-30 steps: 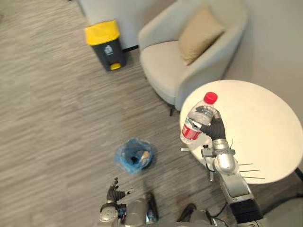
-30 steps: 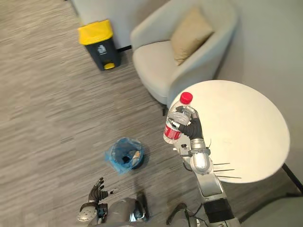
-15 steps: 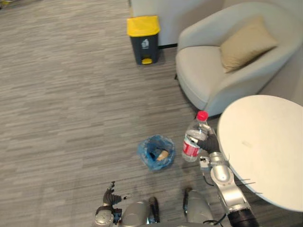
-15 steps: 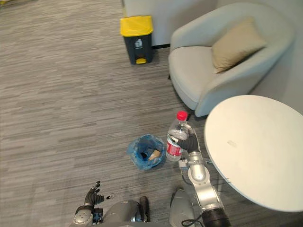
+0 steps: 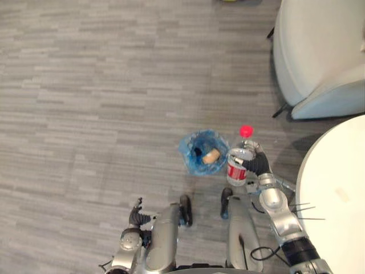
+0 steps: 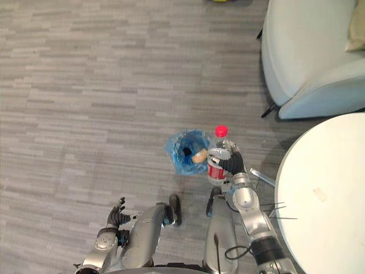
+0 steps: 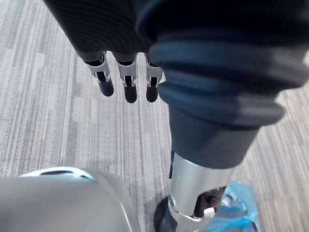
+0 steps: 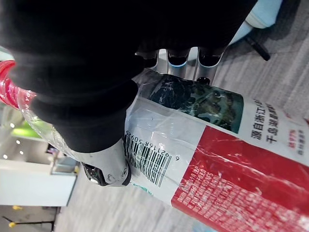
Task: Gather rubbish on tea table into small bin, then transfer packed bag to large trash can.
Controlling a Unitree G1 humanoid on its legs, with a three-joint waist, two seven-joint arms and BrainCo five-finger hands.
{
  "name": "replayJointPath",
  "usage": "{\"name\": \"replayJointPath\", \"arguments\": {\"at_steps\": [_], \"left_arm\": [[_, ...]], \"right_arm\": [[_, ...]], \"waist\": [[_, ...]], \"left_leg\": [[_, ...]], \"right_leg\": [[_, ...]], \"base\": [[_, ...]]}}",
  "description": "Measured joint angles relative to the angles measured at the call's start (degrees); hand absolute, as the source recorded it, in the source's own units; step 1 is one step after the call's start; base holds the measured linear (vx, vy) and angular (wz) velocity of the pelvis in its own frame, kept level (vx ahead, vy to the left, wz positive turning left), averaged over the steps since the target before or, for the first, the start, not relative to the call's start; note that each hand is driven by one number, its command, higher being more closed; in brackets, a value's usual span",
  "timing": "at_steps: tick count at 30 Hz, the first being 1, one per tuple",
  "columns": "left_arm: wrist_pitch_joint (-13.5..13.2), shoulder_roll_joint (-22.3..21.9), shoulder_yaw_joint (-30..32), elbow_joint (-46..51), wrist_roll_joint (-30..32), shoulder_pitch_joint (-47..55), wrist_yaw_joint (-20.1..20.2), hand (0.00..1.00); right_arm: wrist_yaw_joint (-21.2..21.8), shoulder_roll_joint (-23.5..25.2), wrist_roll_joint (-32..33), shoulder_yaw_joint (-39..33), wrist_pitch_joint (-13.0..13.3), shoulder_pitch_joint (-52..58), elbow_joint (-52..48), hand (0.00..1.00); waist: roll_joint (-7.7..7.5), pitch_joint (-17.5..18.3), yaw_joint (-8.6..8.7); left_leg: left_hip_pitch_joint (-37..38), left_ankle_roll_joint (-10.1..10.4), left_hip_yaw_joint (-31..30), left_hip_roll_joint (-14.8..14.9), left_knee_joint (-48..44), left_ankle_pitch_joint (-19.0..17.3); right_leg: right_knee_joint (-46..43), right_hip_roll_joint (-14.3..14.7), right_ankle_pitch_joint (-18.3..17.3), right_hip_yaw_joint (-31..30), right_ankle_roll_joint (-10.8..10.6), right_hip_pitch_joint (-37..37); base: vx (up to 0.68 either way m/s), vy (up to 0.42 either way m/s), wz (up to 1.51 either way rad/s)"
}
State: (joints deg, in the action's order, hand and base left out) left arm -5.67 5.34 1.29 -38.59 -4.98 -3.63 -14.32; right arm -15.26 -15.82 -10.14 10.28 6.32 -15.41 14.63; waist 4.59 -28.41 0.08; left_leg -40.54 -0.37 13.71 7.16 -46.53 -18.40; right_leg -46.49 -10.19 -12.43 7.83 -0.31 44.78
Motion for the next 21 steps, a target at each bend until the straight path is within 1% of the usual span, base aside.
{"name": "replayJointPath", "arguments": {"at_steps": [1, 2, 3, 4, 5, 6, 7, 8, 10, 11, 12, 13, 17, 21], "left_arm": [[-0.28, -0.14, 0.74, 0.27, -1.09, -2.9, -0.64, 0.0], [-0.42, -0.16, 1.68, 1.04, -2.15, -5.48, -1.05, 0.0], [-0.58, -0.12, 2.31, 1.81, -2.82, -6.64, -1.35, 0.0], [-1.03, -0.06, 3.47, 3.54, -3.83, -8.84, -2.18, 0.0], [-1.28, 0.04, 4.17, 5.06, -4.62, -10.99, -2.53, 0.0], [-1.41, 0.12, 4.53, 5.8, -4.68, -11.77, -2.67, 0.0], [-1.76, 0.32, 5.5, 7.6, -5.34, -12.52, -3.26, 0.0], [-2.15, 0.42, 5.92, 8.15, -6.08, -12.78, -3.41, 0.0], [-2.55, 0.49, 7.31, 11.2, -7.8, -13.66, -3.55, 0.0], [-2.62, 0.45, 7.38, 11.99, -8.03, -13.75, -3.54, 0.0], [-3.05, 0.45, 7.58, 13.63, -8.48, -13.74, -3.55, 0.0], [-3.64, 0.53, 8.24, 14.73, -9.09, -13.72, -3.58, 0.0], [-3.77, 0.72, 9.67, 16.54, -10.88, -13.63, -3.61, 0.0], [-4.34, 0.61, 9.52, 17.31, -10.88, -13.45, -3.51, 0.0]], "right_arm": [[-1.03, 0.33, -0.78, 0.06, -0.45, -2.0, 0.01, 1.0], [-1.66, 0.81, -1.41, 0.15, -0.92, -5.19, 0.04, 1.0], [-2.32, 0.85, -1.59, 0.18, -1.26, -7.09, 0.03, 1.0], [-3.18, 1.23, -1.69, 0.42, -1.83, -10.68, 0.01, 1.0], [-4.07, 1.35, -1.74, 0.31, -2.43, -13.63, 0.01, 1.0], [-4.62, 1.26, -1.76, 0.36, -2.84, -14.89, 0.01, 1.0], [-5.09, 1.25, -1.8, 0.34, -3.25, -17.35, 0.03, 1.0], [-5.46, 1.24, -1.86, 0.36, -3.36, -18.34, 0.03, 1.0], [-7.0, 0.54, -2.5, 0.33, -4.11, -21.79, -0.04, 1.0], [-7.4, 0.06, -2.83, 0.21, -4.23, -22.63, -0.07, 1.0], [-8.4, -1.1, -3.55, 0.15, -4.44, -24.58, -0.13, 1.0], [-8.86, -2.14, -3.65, 0.19, -4.52, -26.8, -0.13, 1.0], [-10.69, -4.94, -3.9, 1.54, -4.68, -31.73, -0.12, 1.0], [-11.0, -7.54, -4.02, 3.62, -4.69, -35.65, -0.11, 1.0]], "waist": [[-0.1, -0.49, -1.1], [-0.11, -1.78, -1.3], [-0.09, -2.32, -1.32], [-0.22, -2.91, -1.69], [-0.09, -3.04, -2.53], [-0.12, -3.05, -2.71], [-0.08, -3.11, -2.81], [-0.07, -3.12, -2.83], [-0.05, -3.11, -3.46], [-0.05, -3.11, -3.71], [-0.05, -3.11, -4.12], [-0.05, -3.11, -4.17], [-0.05, -3.11, -4.3], [-0.05, -3.1, -4.86]], "left_leg": [[-5.33, -0.34, 0.01, 0.94, -3.51, -0.73], [-10.32, -0.67, -0.24, 1.48, -6.56, -1.15], [-12.97, -0.88, -0.24, 1.91, -8.06, -1.29], [-18.23, -1.12, -0.23, 2.38, -10.82, -1.44], [-23.17, -1.36, -0.28, 2.9, -13.67, -1.58], [-25.34, -1.5, -0.34, 2.97, -15.03, -1.66], [-29.15, -1.66, -0.64, 3.21, -17.79, -1.74], [-30.75, -1.83, -0.87, 3.41, -19.11, -1.87], [-35.58, -2.0, -1.51, 4.03, -22.98, -2.07], [-36.53, -1.8, -1.59, 4.04, -23.46, -2.24], [-38.32, -1.95, -1.59, 4.09, -23.86, -2.45], [-40.06, -1.96, -1.59, 4.11, -24.0, -2.44], [-42.63, -1.7, -0.79, 5.58, -24.1, -1.9], [-43.18, -2.31, -0.44, 5.95, -24.07, -1.46]], "right_leg": [[-2.97, 0.04, -0.33, -0.04, 0.48, 5.2], [-5.79, -0.03, -0.54, -0.21, 0.78, 10.04], [-7.07, -0.04, -0.64, -0.3, 0.89, 12.6], [-9.67, -0.11, -0.73, -0.7, 0.99, 17.94], [-12.3, -0.11, -0.73, -1.13, 1.11, 22.99], [-13.75, -0.18, -0.8, -1.47, 1.21, 25.29], [-16.43, -0.6, -1.17, -1.62, 1.42, 29.04], [-17.63, -0.69, -1.39, -1.62, 1.46, 30.56], [-21.16, -0.9, -2.04, -1.68, 1.26, 34.92], [-21.55, -0.95, -2.08, -1.72, 1.2, 35.81], [-22.02, -0.99, -2.22, -1.81, 0.95, 37.6], [-22.25, -0.92, -2.16, -1.96, 0.9, 39.32], [-22.44, -0.79, -1.93, -1.87, 0.86, 41.88], [-22.4, -0.7, -1.8, -1.87, 1.0, 42.74]], "base": [[-0.22, -0.034, 0.02], [-0.23, -0.036, 0.02], [-0.24, -0.031, 0.02], [-0.21, -0.021, -0.04], [-0.16, -0.016, -0.05], [-0.12, -0.012, 0.0], [-0.09, -0.008, 0.05], [-0.13, -0.005, 0.05], [-0.11, 0.012, 0.06], [-0.12, 0.015, 0.09], [-0.12, 0.012, 0.08], [-0.12, 0.008, 0.1], [-0.11, -0.006, 0.09], [-0.04, 0.021, -0.04]]}}
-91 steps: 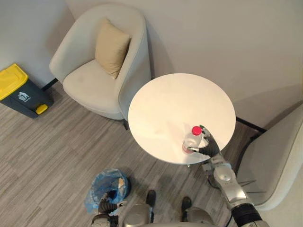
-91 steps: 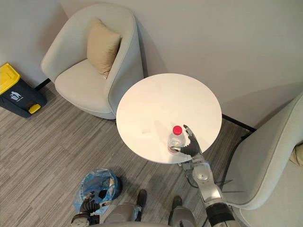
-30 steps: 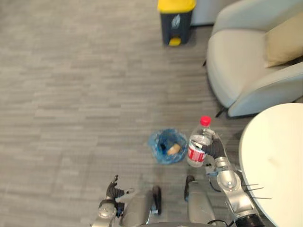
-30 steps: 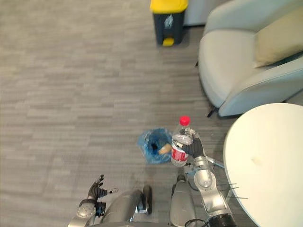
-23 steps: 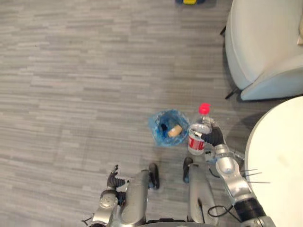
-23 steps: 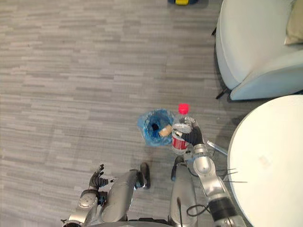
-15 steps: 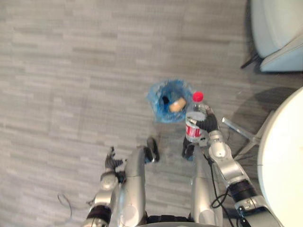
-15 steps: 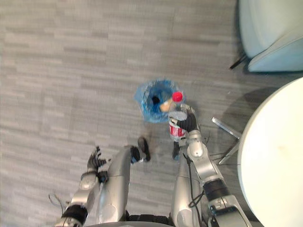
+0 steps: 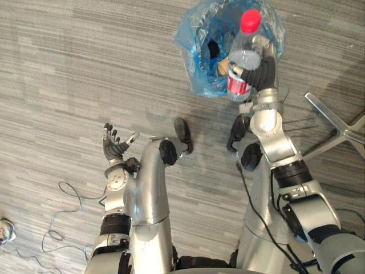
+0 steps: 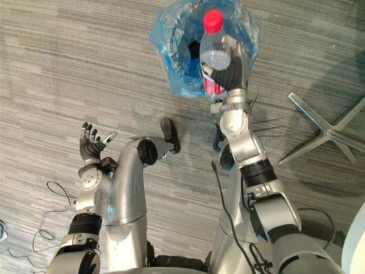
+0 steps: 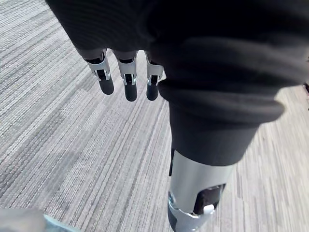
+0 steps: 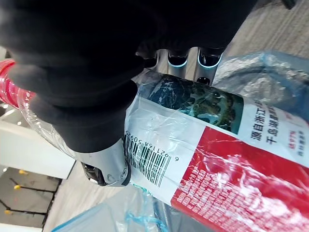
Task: Gather rubbish on tea table into small bin, then transfer packed bag to large trash can.
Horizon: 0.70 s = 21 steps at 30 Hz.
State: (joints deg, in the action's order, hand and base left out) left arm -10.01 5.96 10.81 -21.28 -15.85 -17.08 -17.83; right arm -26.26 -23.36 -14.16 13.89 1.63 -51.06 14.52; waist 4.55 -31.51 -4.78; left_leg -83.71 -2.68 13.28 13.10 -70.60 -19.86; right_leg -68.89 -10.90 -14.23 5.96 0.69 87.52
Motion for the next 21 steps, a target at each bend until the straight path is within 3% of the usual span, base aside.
{"name": "replayJointPath", "arguments": {"at_steps": [5, 6, 18, 21], "left_arm": [[-0.28, -0.01, -0.06, -0.01, 0.05, 0.13, 0.04, 0.0], [-0.27, -0.01, -0.11, -0.02, 0.06, 0.14, 0.05, 0.0], [-0.13, -0.07, -0.64, -0.59, 0.76, 0.41, 0.14, 0.0], [0.16, -0.13, -0.62, -0.84, 0.77, 0.41, 0.1, 0.0]], "right_arm": [[-0.66, -1.38, 0.0, 0.44, 0.0, -1.16, 0.0, 1.0], [-0.97, -1.54, 0.0, 0.58, 0.0, -1.16, 0.0, 0.0], [-1.05, -0.48, -0.01, 1.85, 0.44, -0.6, -0.29, 0.0], [-0.77, 0.43, -0.02, 1.9, 0.82, 1.1, -0.59, 0.0]], "waist": [[-0.01, 0.0, -0.03], [-0.01, 0.01, -0.02], [-0.08, 0.04, 0.76], [-0.09, 0.04, 0.73]], "left_leg": [[0.11, 0.0, 0.0, 0.09, 0.1, 0.06], [0.18, 0.0, 0.0, 0.09, 0.13, 0.07], [2.08, 0.47, -0.02, 0.49, 2.09, 0.36], [2.17, 0.58, -0.18, 0.77, 2.12, 0.56]], "right_leg": [[0.17, 0.09, 0.03, 0.01, 0.06, -0.05], [0.28, 0.12, 0.03, 0.01, 0.06, -0.13], [2.45, 0.89, 0.35, 0.42, -0.28, -2.23], [2.59, 1.04, 0.82, 0.78, 0.52, -2.42]], "base": [[-0.03, 0.037, -0.03], [-0.03, 0.033, -0.04], [-0.05, 0.028, -0.02], [-0.05, 0.018, -0.03]]}}
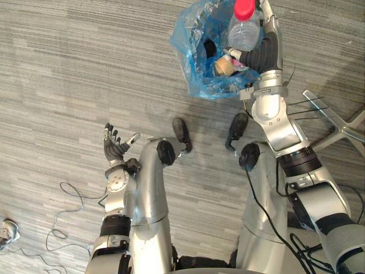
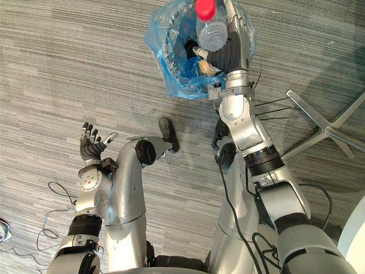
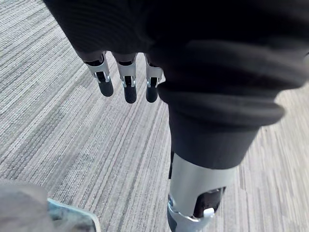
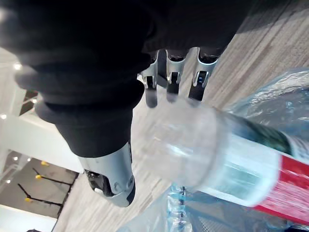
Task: Gather rubbish on tea table into small bin, then transfer packed bag to large trash can.
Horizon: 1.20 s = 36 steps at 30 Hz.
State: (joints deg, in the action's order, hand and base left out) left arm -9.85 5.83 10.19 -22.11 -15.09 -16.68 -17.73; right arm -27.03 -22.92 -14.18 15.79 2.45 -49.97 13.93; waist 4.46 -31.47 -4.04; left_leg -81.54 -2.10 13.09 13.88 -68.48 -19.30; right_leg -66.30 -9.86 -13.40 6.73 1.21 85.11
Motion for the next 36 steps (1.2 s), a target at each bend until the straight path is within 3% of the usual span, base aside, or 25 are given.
{"name": "replayJointPath", "arguments": {"at_steps": [6, 12, 19, 22, 23, 27, 36], "left_arm": [[0.49, 0.02, 0.07, -0.4, 1.3, 0.0, 0.0, 0.0], [0.27, 0.13, 0.08, -0.4, 1.79, -0.03, 0.07, 0.0], [-0.85, 0.17, 0.56, -0.32, 1.64, -0.3, 0.06, 0.0], [-1.28, 0.34, 0.69, -0.19, -0.62, -0.4, 0.04, 0.0], [-1.34, 0.51, 0.7, -0.19, -0.85, -0.4, 0.03, 0.0], [-1.34, 0.5, 0.7, -0.38, -2.87, -0.41, 0.0, 0.0], [-0.35, 0.59, 0.52, -5.24, -3.23, -0.39, 0.19, 0.0]], "right_arm": [[3.8, 0.18, -3.71, 1.95, 0.95, 7.93, 0.02, 0.0], [7.3, 1.26, -7.11, 6.23, 1.32, 8.48, 7.41, 0.0], [8.12, 5.07, -9.07, 8.13, 0.27, 2.69, 16.93, 0.0], [7.63, 7.48, -10.54, 8.42, -1.67, -2.06, 21.71, 0.0], [7.35, 7.93, -10.78, 8.49, -1.81, -2.65, 22.37, 1.0], [6.71, 9.27, -11.16, 9.08, -2.95, -5.51, 24.83, 1.0], [5.77, 8.91, -8.74, 8.88, -3.0, -6.85, 25.16, 1.0]], "waist": [[-0.02, 0.01, 0.14], [-0.23, 0.04, 0.1], [-0.35, -0.01, 0.09], [-0.36, -0.02, -0.07], [-0.36, -0.02, -0.08], [-0.35, -0.01, -0.19], [-0.36, -0.01, -1.41]], "left_leg": [[0.6, 0.07, -1.2, 0.06, -0.01, 0.01], [0.56, 0.39, -1.05, -0.07, 1.11, 0.12], [-0.44, 0.83, -1.17, -0.64, 2.29, 0.65], [-1.76, 0.82, -1.54, -1.0, 2.49, 1.16], [-1.97, 0.83, -1.58, -1.05, 2.52, 1.18], [-2.72, 1.43, -2.45, -2.99, 4.17, 2.31], [-3.68, 2.33, -4.79, -3.86, 4.66, 3.54]], "right_leg": [[0.71, 0.17, -0.03, 1.16, -0.03, -1.78], [1.75, 0.18, 0.02, 1.28, -0.4, -1.79], [2.09, -0.08, 0.03, 1.38, -0.37, -0.55], [1.74, -0.25, -0.05, 1.45, -0.46, 0.72], [1.61, -0.3, -0.12, 1.45, -0.55, 0.96], [1.11, -1.5, -0.92, 1.39, -1.16, 1.8], [0.55, -1.47, -1.56, 2.43, -0.71, 1.73]], "base": [[-0.05, 0.028, 0.0], [-0.07, 0.02, 0.01], [-0.04, 0.016, 0.03], [-0.04, 0.026, 0.07], [-0.04, 0.027, 0.12], [-0.04, 0.025, 0.29], [-0.04, 0.029, 0.1]]}}
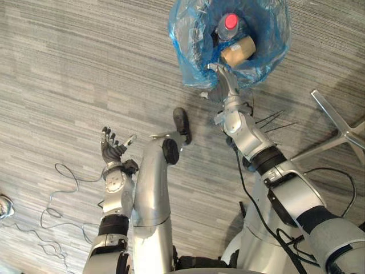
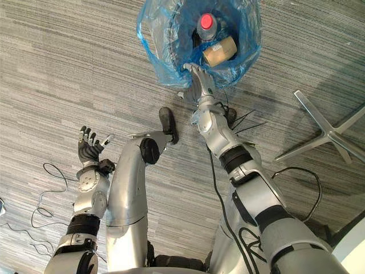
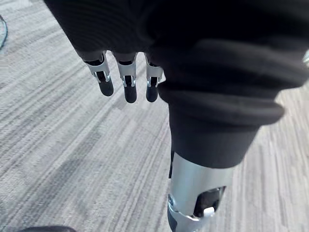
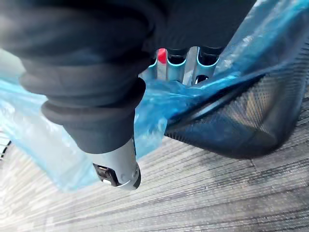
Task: Gather rubbish on tea table into small bin, then transfer packed bag to large trash can.
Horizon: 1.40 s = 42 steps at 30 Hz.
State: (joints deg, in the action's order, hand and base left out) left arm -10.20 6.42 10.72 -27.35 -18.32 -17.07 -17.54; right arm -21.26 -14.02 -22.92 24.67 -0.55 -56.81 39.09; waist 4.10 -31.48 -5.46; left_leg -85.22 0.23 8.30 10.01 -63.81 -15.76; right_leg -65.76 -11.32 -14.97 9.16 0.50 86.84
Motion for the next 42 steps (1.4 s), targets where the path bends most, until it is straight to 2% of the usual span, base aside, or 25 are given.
{"name": "replayJointPath", "arguments": {"at_steps": [14, 18, 21, 23, 26, 29, 31, 33, 35, 39, 42], "left_arm": [[1.0, -0.19, -0.39, -0.44, 2.27, 0.19, 0.0, 0.0], [1.1, -0.24, -0.19, -0.43, 3.11, 0.19, 0.02, 0.0], [1.65, -0.66, -0.52, -0.48, 3.53, 0.44, 0.16, 0.0], [2.43, -1.71, -1.79, -1.04, 4.67, 0.75, 0.88, 0.0], [3.06, -1.98, -3.13, -1.32, 5.65, 3.13, 1.41, 0.0], [4.02, -2.88, -4.49, -1.37, 6.86, 8.26, 2.26, 0.0], [4.83, -3.85, -5.27, -1.46, 7.74, 13.24, 2.68, 0.0], [4.98, -4.29, -5.68, -1.58, 7.84, 16.34, 3.07, 0.0], [4.99, -4.47, -5.79, -3.51, 8.01, 19.15, 3.82, 0.0], [5.06, -2.93, -6.54, -9.11, 10.22, 21.26, 4.34, 0.0], [5.61, -1.98, -6.82, -10.54, 11.44, 21.63, 5.04, 0.0]], "right_arm": [[0.21, 0.55, 0.63, -4.41, 0.24, 8.84, -7.03, 1.0], [0.23, 0.51, 2.46, -4.7, 0.25, 10.18, -9.8, 1.0], [0.29, 0.92, 4.3, -4.69, 0.23, 14.12, -15.94, 1.0], [0.32, 1.95, 5.67, -5.53, 0.3, 18.98, -20.84, 1.0], [0.65, 4.86, 8.42, -6.36, 0.96, 27.58, -28.6, 1.0], [2.32, 6.51, 10.07, -6.31, 2.15, 36.98, -35.13, 1.0], [4.01, 7.13, 11.68, -6.03, 2.16, 43.34, -36.66, 1.0], [4.92, 7.17, 11.91, -5.83, 2.54, 47.24, -40.62, 1.0], [6.44, 7.63, 12.62, -5.55, 4.69, 51.28, -44.22, 1.0], [9.16, 7.69, 13.36, -5.48, 7.05, 52.41, -44.18, 1.0], [10.49, 5.46, 13.36, -5.62, 7.64, 51.13, -43.67, 1.0]], "waist": [[-0.4, 0.21, 0.16], [-0.44, 0.23, 0.61], [-0.51, 0.26, 1.52], [-0.94, 0.48, 1.63], [-2.57, 1.33, 2.1], [-4.14, 2.21, 3.09], [-5.56, 4.35, 3.06], [-5.83, 5.88, 3.17], [-6.09, 10.33, 3.14], [-6.78, 15.64, 3.18], [-6.9, 16.21, 3.24]], "left_leg": [[5.58, 0.57, -0.1, 0.95, 2.64, 0.83], [6.94, 0.54, -0.3, 1.02, 3.13, 1.18], [10.35, 0.56, -0.48, 1.1, 4.05, 1.19], [14.68, 0.57, -0.45, 1.14, 5.55, 1.18], [23.16, 0.79, 0.03, 1.03, 9.98, 1.3], [33.82, 0.58, 1.13, 0.98, 16.84, 1.79], [42.32, 0.64, 2.45, 1.04, 21.73, 2.78], [48.0, 0.72, 3.12, 1.1, 24.69, 3.26], [54.06, 1.01, 4.21, 0.84, 28.89, 4.01], [61.34, 1.33, 4.26, -0.46, 34.41, 5.07], [64.55, 1.05, 4.48, -1.19, 35.89, 6.33]], "right_leg": [[3.49, 1.23, 0.46, 1.02, 0.68, -6.16], [3.89, 1.33, 0.81, 1.4, 1.28, -7.62], [5.37, 1.52, 0.95, 1.99, 1.49, -11.6], [7.53, 2.16, 1.31, 2.05, 1.76, -16.13], [12.66, 3.09, 1.98, 2.28, 0.69, -24.71], [20.54, 3.72, 3.58, 3.53, 0.26, -35.9], [26.78, 4.73, 5.32, 3.6, 0.13, -44.49], [31.34, 5.53, 6.77, 3.72, -0.09, -50.77], [37.38, 6.4, 8.38, 3.19, -1.05, -57.15], [46.35, 7.61, 11.57, 1.88, -1.68, -65.19], [51.44, 8.22, 14.82, 0.09, -2.02, -69.31]], "base": [[-0.05, 0.033, -0.02], [-0.03, 0.021, 0.0], [-0.03, 0.033, 0.0], [-0.04, 0.031, -0.07], [-0.04, 0.01, -0.06], [0.02, 0.01, 0.01], [0.09, 0.026, -0.09], [0.15, 0.076, -0.09], [0.2, 0.105, -0.12], [0.14, 0.063, -0.16], [0.08, 0.082, -0.32]]}}
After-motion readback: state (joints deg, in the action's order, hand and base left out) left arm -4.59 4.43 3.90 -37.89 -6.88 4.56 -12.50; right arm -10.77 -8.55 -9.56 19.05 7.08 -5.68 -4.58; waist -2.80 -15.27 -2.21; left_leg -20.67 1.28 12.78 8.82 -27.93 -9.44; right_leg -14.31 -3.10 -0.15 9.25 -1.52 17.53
